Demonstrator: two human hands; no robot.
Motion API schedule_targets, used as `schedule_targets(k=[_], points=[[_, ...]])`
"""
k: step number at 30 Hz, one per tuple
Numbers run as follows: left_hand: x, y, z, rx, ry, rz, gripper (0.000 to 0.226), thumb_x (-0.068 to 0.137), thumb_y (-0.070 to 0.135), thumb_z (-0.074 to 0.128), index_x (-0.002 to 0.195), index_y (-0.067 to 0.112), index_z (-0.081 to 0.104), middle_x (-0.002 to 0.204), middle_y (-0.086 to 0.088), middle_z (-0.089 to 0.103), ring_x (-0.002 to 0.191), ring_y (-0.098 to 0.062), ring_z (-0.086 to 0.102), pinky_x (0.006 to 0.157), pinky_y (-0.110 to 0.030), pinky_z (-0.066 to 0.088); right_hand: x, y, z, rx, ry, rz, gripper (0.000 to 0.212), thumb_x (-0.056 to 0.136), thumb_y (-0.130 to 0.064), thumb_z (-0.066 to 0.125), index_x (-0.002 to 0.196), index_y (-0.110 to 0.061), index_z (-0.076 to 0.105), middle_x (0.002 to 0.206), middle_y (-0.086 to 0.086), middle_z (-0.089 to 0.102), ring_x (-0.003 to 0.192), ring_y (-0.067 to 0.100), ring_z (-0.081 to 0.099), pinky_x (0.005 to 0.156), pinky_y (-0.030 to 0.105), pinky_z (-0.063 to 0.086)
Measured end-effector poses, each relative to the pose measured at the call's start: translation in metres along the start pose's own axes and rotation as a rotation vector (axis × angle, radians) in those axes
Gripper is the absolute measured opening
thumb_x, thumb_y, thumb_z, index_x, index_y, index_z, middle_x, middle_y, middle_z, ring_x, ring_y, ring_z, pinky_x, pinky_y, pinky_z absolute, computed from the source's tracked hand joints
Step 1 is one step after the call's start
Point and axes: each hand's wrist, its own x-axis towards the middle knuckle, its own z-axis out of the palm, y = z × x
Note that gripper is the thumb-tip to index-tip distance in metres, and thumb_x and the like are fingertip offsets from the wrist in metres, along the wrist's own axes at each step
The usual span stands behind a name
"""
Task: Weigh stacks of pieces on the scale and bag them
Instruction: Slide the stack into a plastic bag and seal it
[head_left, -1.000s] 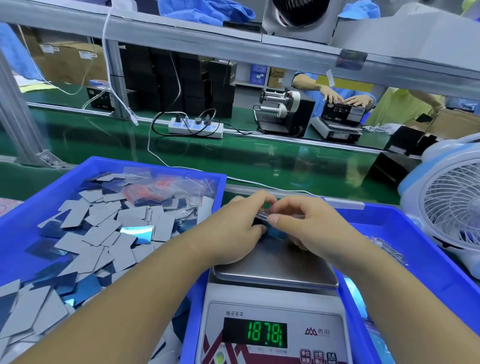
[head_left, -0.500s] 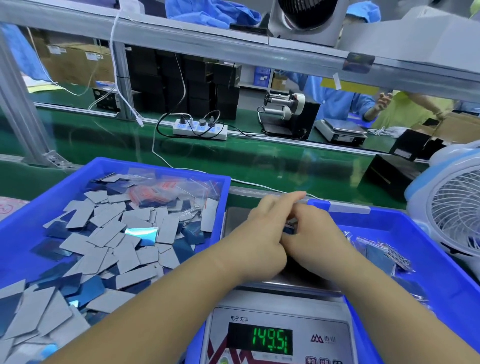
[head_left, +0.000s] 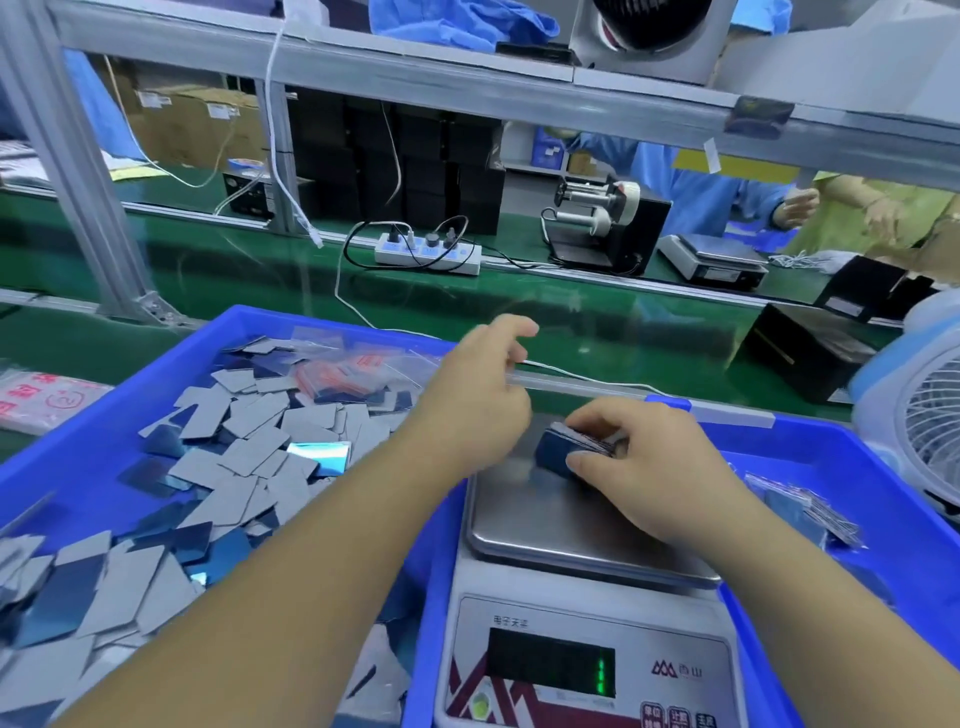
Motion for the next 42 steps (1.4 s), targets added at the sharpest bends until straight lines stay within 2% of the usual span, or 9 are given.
schedule_targets(k=[3,9,15,18,22,31,35,38,42], points=[[0.016,-0.040,-0.018,0.224,0.176,-0.187,0.037,0.090,0.005,0.050,0.119,0.022,0.065,0.117,-0.001,0.065,0.097,-0.020,0.057,0.079,-0.028,0.041,-0.002,-0.002,0.002,0.043,-0.027,0.033,0.021,0.082,-0.024,0.072,0.081,-0.043,0.064,0.081,-0.038,0.063,0.069,-0.011,0.056,0.062,0.005,0.039],[0.019,-0.079,-0.017,0.669,0.007,-0.288,0.029,0.093,0.021,0.053,0.117,0.027,0.067,0.114,-0.007,0.069,0.114,-0.033,0.055,0.078,-0.033,0.042,-0.004,-0.003,0.004,0.051,-0.040,0.031,0.021,0.083,-0.023,0.071,0.084,-0.042,0.064,0.081,-0.040,0.061,0.067,-0.012,0.055,0.062,0.005,0.038],[0.019,-0.080,-0.016,0.667,0.087,-0.283,0.030,0.091,0.014,0.056,0.106,0.033,0.074,0.108,0.003,0.073,0.107,-0.027,0.061,0.084,-0.033,0.044,-0.004,-0.001,0.003,0.061,-0.052,0.040,0.021,0.084,-0.024,0.070,0.084,-0.044,0.062,0.085,-0.039,0.062,0.071,-0.011,0.057,0.061,0.006,0.039],[0.020,-0.076,-0.020,0.587,0.171,-0.266,0.025,0.086,0.007,0.052,0.085,0.019,0.073,0.086,-0.003,0.071,0.088,-0.032,0.061,0.068,-0.034,0.046,-0.003,0.000,0.003,0.040,-0.065,0.055,0.019,0.085,-0.027,0.068,0.086,-0.045,0.061,0.085,-0.037,0.063,0.076,-0.011,0.057,0.059,0.008,0.039],[0.022,-0.067,-0.029,0.451,0.322,-0.266,0.026,0.095,0.017,0.051,0.104,0.026,0.073,0.099,0.000,0.074,0.094,-0.029,0.062,0.074,-0.035,0.047,-0.002,-0.001,0.003,0.017,-0.082,0.078,0.016,0.086,-0.029,0.066,0.090,-0.045,0.064,0.080,-0.036,0.063,0.080,-0.013,0.056,0.059,0.006,0.040],[0.016,-0.042,-0.042,0.069,0.389,-0.209,0.017,0.093,0.020,0.063,0.089,0.034,0.072,0.082,0.021,0.067,0.078,-0.001,0.059,0.065,-0.015,0.042,-0.002,-0.001,0.003,0.049,-0.059,0.128,0.013,0.086,-0.028,0.066,0.084,-0.041,0.067,0.077,-0.030,0.065,0.073,-0.008,0.058,0.056,0.010,0.041],[0.010,-0.021,-0.034,-0.462,0.269,-0.144,0.019,0.087,0.010,0.072,0.091,0.028,0.074,0.075,0.012,0.073,0.063,0.001,0.061,0.056,-0.008,0.044,0.001,0.000,-0.003,0.476,0.083,0.215,0.013,0.087,-0.017,0.070,0.084,-0.029,0.074,0.066,-0.017,0.064,0.053,0.000,0.051,0.056,0.020,0.035],[0.006,-0.009,-0.022,-0.546,0.128,-0.069,0.019,0.086,0.007,0.074,0.091,0.025,0.074,0.076,0.003,0.076,0.063,-0.004,0.064,0.057,-0.014,0.047,-0.001,-0.007,-0.007,0.893,0.030,0.242,0.015,0.090,-0.006,0.064,0.087,-0.018,0.074,0.069,-0.002,0.059,0.048,0.009,0.036,0.047,0.020,0.030],[0.002,-0.001,-0.008,-0.525,0.059,0.014,0.015,0.084,0.013,0.072,0.089,0.027,0.073,0.073,0.004,0.075,0.067,-0.006,0.068,0.062,-0.017,0.051,-0.003,-0.010,-0.008,1.029,-0.061,0.241,0.013,0.088,-0.005,0.062,0.095,-0.011,0.072,0.074,0.005,0.057,0.050,0.011,0.034,0.044,0.020,0.028]])
